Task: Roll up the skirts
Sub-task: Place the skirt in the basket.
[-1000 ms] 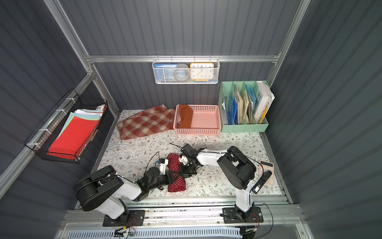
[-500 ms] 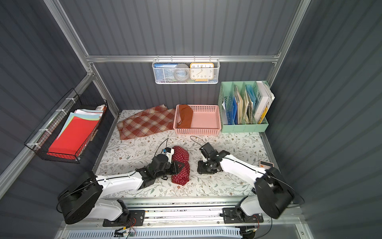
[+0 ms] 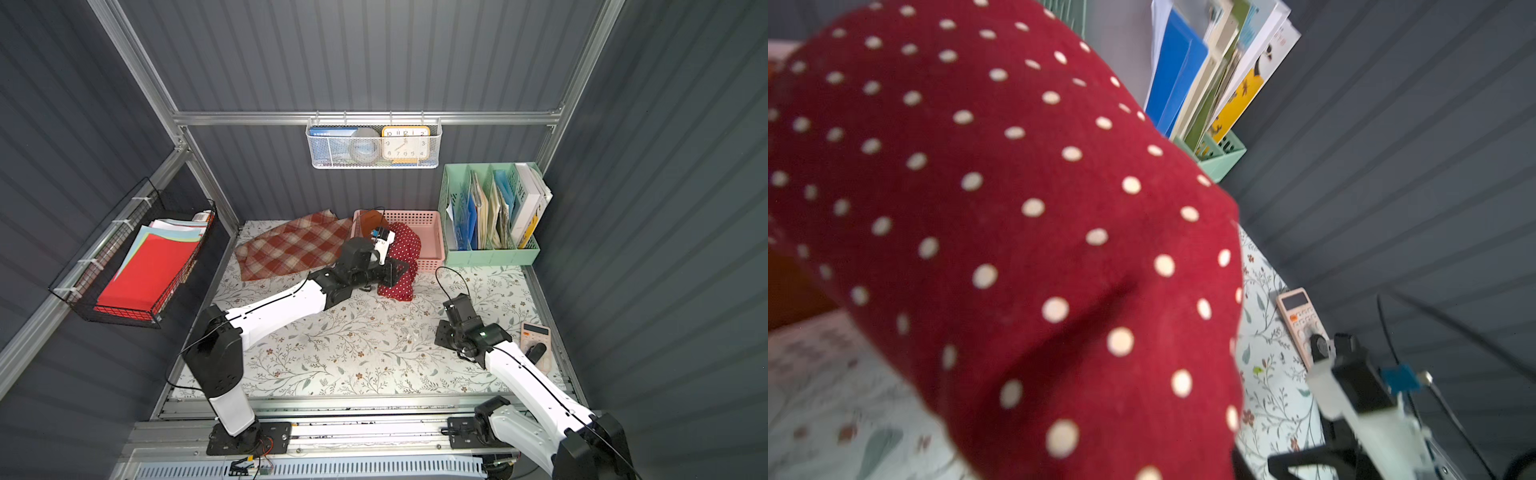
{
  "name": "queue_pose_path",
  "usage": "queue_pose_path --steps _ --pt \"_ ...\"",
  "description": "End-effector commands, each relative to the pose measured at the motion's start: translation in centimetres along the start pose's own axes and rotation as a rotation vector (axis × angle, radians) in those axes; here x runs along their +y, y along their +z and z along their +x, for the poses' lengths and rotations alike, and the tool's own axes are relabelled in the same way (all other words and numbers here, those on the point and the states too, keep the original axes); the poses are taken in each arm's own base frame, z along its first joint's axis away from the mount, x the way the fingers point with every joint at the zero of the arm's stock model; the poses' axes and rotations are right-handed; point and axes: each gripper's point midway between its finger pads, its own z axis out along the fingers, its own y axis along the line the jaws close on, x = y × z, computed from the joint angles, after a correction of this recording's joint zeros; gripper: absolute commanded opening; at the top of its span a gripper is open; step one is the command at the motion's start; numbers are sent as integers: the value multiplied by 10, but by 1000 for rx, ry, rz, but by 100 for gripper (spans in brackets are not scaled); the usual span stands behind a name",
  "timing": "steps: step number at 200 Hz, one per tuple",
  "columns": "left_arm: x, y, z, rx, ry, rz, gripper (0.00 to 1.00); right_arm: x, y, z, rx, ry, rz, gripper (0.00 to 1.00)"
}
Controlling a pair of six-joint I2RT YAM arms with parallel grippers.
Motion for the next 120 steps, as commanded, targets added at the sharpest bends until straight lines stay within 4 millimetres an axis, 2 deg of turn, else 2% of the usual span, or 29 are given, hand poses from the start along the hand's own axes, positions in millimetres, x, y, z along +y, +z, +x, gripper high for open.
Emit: queue_pose_path --steps 1,35,41,73,89,108,120 --pt "11 26 -19 0 119 47 0 3 7 0 6 25 -23 47" --pt "34 66 -49 -57 163 127 0 5 18 6 34 22 -48 46" --pt "39 72 -53 -68 174 123 0 8 20 1 12 18 -59 46" --pt "68 103 -61 -82 208 125 0 8 28 1 9 6 -68 46" --pt "89 117 -58 -80 198 113 0 10 31 1 17 2 -77 46" --pt "114 134 -44 -66 189 70 0 12 36 2 20 -4 -86 46" --pt "138 143 -33 -52 167 11 0 12 39 2 23 -10 -88 46"
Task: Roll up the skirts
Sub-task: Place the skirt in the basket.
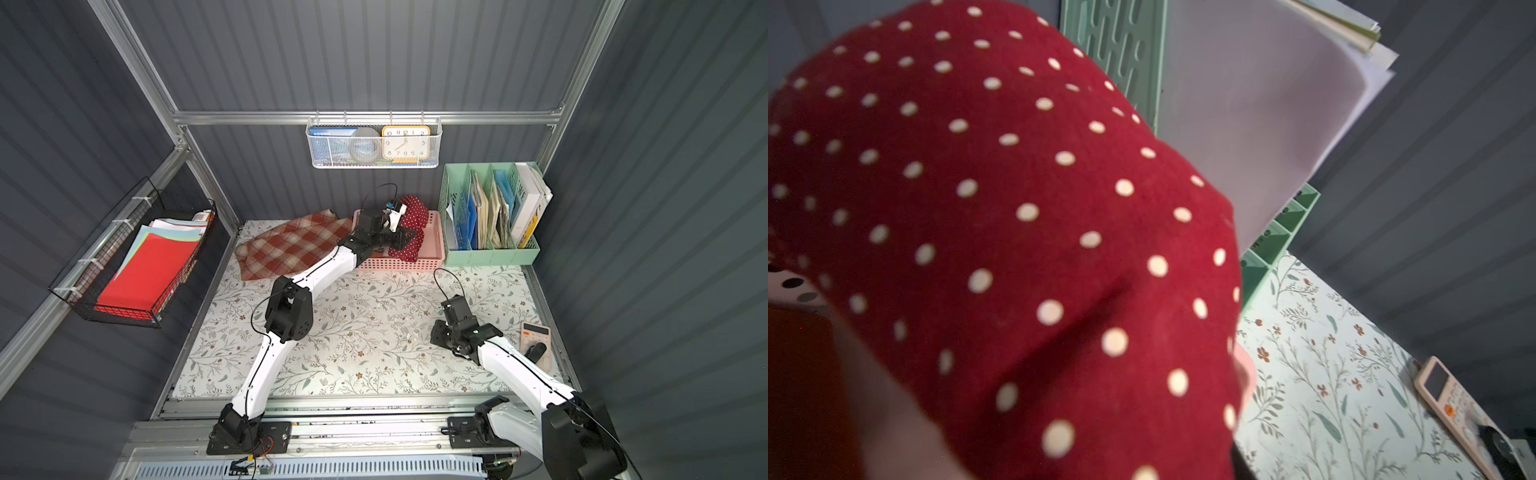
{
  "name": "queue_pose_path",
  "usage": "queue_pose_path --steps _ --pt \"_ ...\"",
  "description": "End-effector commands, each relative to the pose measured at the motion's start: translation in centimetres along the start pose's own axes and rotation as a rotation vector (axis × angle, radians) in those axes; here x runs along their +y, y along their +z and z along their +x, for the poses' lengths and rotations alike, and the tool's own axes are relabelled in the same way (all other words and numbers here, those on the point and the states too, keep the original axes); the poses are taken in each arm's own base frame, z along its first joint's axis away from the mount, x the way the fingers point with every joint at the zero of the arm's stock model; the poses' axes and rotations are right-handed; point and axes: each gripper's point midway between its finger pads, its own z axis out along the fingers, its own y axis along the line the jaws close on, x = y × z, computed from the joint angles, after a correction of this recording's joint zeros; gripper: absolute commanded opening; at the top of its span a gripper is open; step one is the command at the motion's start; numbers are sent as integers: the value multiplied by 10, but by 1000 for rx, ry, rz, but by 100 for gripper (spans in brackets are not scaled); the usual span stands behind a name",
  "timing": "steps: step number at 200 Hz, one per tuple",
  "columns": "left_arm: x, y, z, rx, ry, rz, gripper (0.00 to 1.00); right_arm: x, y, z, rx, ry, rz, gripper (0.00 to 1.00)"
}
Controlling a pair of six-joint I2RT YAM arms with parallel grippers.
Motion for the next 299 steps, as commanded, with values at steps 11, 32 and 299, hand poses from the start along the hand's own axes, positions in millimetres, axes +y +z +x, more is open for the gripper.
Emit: queue_pose_path --steps 11,32,299 --pt "38 9 18 19 -1 -62 0 2 9 -1 6 -21 -22 46" --pt "68 13 49 85 -45 -113 0 5 10 -2 9 -24 -32 46" --pt "127 -141 -41 41 -133 -601 69 6 4 -3 -6 -42 -56 49"
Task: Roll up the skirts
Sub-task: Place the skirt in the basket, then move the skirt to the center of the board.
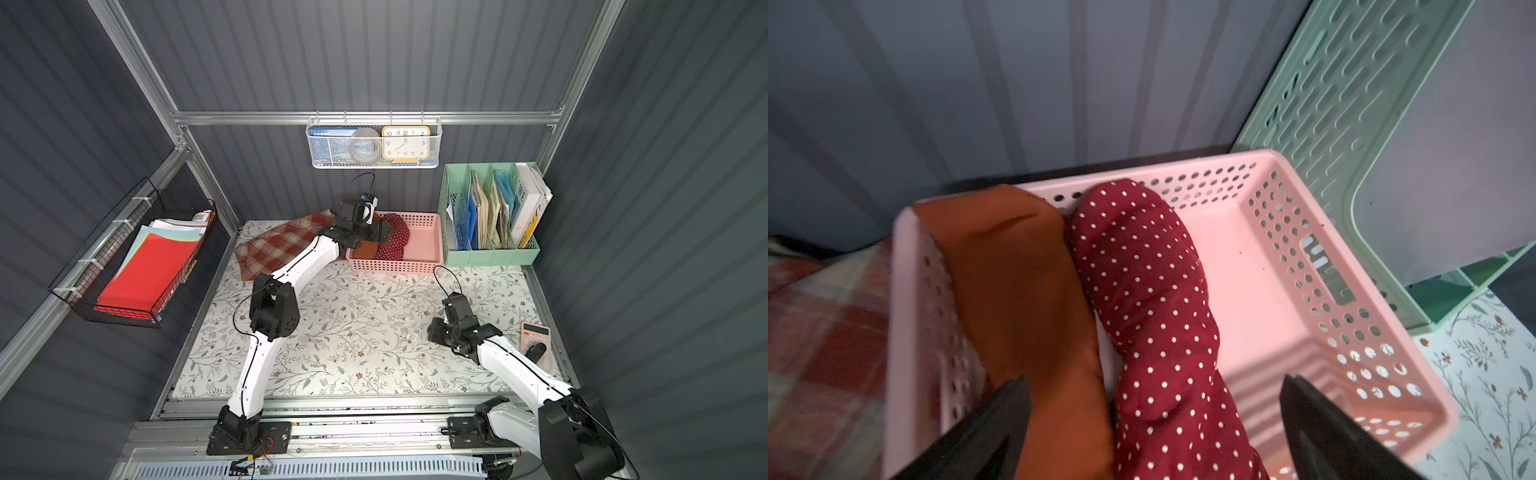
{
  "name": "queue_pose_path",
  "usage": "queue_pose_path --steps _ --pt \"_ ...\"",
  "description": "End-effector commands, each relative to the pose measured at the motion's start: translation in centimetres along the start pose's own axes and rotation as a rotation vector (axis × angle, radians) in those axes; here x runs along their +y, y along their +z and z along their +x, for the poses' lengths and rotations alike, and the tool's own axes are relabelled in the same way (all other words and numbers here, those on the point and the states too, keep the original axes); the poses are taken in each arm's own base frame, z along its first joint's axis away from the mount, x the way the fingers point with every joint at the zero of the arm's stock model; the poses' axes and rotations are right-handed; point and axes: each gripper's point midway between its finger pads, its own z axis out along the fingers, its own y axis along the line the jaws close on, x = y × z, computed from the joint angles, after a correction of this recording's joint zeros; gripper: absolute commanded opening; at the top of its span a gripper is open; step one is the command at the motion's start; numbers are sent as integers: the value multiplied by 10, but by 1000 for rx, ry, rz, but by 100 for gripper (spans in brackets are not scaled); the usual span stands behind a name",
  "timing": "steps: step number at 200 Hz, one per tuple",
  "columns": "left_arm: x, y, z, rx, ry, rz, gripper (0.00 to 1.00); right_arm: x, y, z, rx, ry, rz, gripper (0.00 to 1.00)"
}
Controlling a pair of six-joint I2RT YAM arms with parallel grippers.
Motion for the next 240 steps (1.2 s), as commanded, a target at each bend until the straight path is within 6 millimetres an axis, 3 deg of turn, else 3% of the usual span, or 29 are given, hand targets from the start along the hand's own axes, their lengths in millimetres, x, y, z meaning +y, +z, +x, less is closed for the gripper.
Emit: queue_pose_path --steps 1,11,20,34,45,65,85,95,110,124,179,204,240 --pt "61 -40 -22 -33 -92 -164 64 -3 2 4 11 -10 3 49" --pt "103 -53 -12 -10 -231 -221 0 -1 2 4 13 -15 -10 46" --pt "143 -63 3 4 -364 -260 0 1 2 5 14 -17 -23 41" --pt "203 -79 25 -2 -562 -303 0 5 3 7 23 -22 -44 24" --pt "239 -88 42 1 -678 -337 0 6 3 7 25 -26 -54 16" --pt "277 -87 69 48 -750 -419 0 9 3 8 28 -29 -68 9" --pt "292 -65 91 113 -756 -466 0 13 3 8 30 -31 -90 3" --pt "304 -53 113 160 -789 -507 0 13 3 8 34 -32 -90 1" --pt "307 -37 135 228 -811 -503 0 14 2 8 33 -33 -93 1" --pt "307 -35 152 249 -809 -534 0 16 -1 7 28 -33 -100 1" --pt "262 -62 233 468 -741 -632 0 22 -10 4 11 -30 -135 0" --pt "234 -88 261 513 -755 -648 0 26 -16 3 2 -35 -150 0" --pt "217 -156 278 465 -834 -724 0 28 -22 3 -15 -32 -173 0"
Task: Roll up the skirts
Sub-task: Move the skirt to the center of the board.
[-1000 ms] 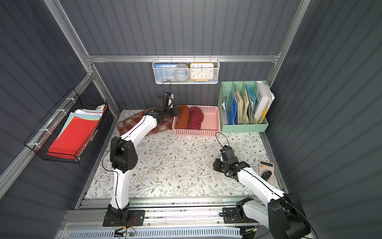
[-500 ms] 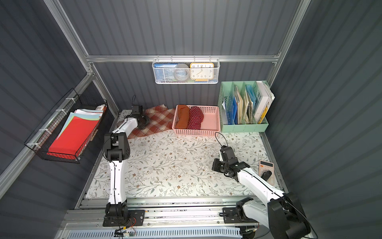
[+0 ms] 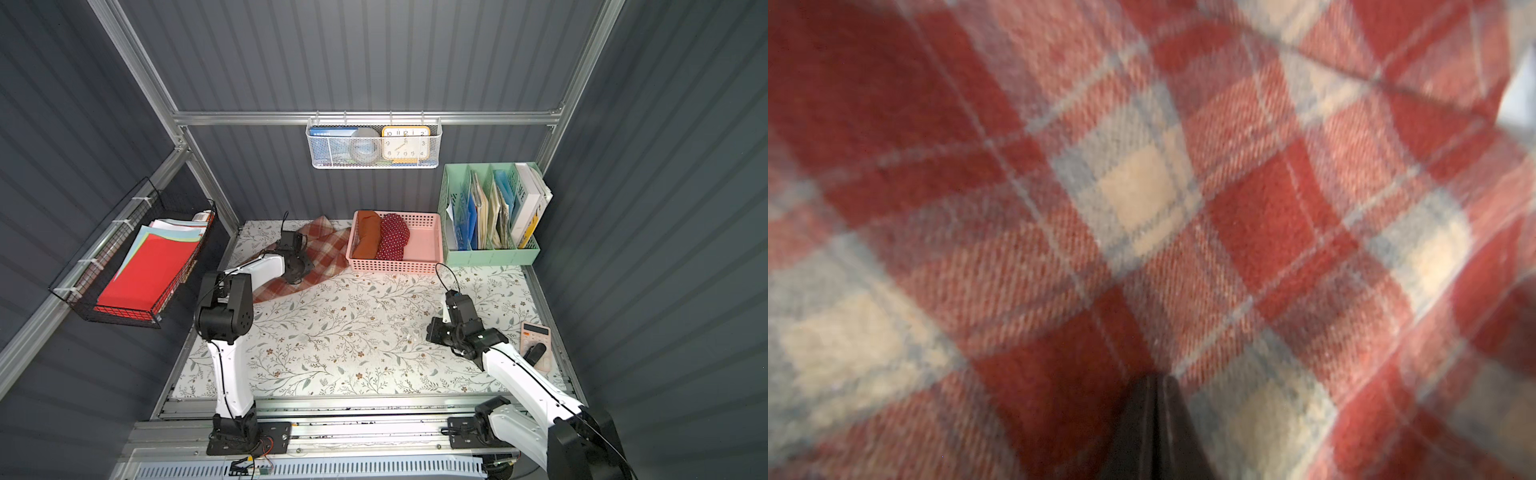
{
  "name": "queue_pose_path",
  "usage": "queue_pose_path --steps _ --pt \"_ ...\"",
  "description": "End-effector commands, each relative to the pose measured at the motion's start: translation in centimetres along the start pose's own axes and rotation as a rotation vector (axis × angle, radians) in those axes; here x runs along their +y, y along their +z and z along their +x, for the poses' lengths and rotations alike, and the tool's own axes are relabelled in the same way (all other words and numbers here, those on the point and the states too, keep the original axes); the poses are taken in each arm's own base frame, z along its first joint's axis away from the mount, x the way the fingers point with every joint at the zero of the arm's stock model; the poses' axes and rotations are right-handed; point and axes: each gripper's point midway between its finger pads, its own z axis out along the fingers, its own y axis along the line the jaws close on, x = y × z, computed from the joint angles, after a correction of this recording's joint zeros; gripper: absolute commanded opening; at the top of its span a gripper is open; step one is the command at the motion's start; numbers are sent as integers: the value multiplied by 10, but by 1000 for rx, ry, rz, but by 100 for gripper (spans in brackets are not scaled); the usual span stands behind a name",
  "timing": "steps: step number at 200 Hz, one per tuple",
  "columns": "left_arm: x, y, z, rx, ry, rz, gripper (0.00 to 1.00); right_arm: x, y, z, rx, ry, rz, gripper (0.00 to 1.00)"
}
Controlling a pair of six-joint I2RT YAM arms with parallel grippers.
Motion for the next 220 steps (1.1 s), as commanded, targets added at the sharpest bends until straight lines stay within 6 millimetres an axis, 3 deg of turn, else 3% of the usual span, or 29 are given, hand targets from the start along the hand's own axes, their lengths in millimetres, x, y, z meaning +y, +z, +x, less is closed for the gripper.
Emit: queue_pose_path --steps 1,24,65,97,118,130,176,202,220 --pt "64 -18 65 143 -62 -171 0 -1 -3 7 15 7 -7 0" --pt "82 -43 81 135 -85 -177 0 1 -3 5 11 5 -17 0" --pt "104 -75 135 200 -62 -177 0 4 -5 4 7 2 -32 0" --pt "91 -100 187 261 -7 -97 0 6 -5 2 -1 1 -36 0" --pt "67 -112 232 327 48 -13 0 8 -6 -1 -1 0 -36 0" --pt "43 -119 256 352 110 54 0 9 -7 -2 2 -3 -36 0" --pt "-82 -127 349 416 476 273 0 7 -22 -24 -54 -26 47 0" --pt "-138 -128 370 407 626 380 0 2 -31 -33 -74 -34 106 0" --pt "-144 -135 377 432 675 425 0 0 -36 -34 -76 -35 126 0"
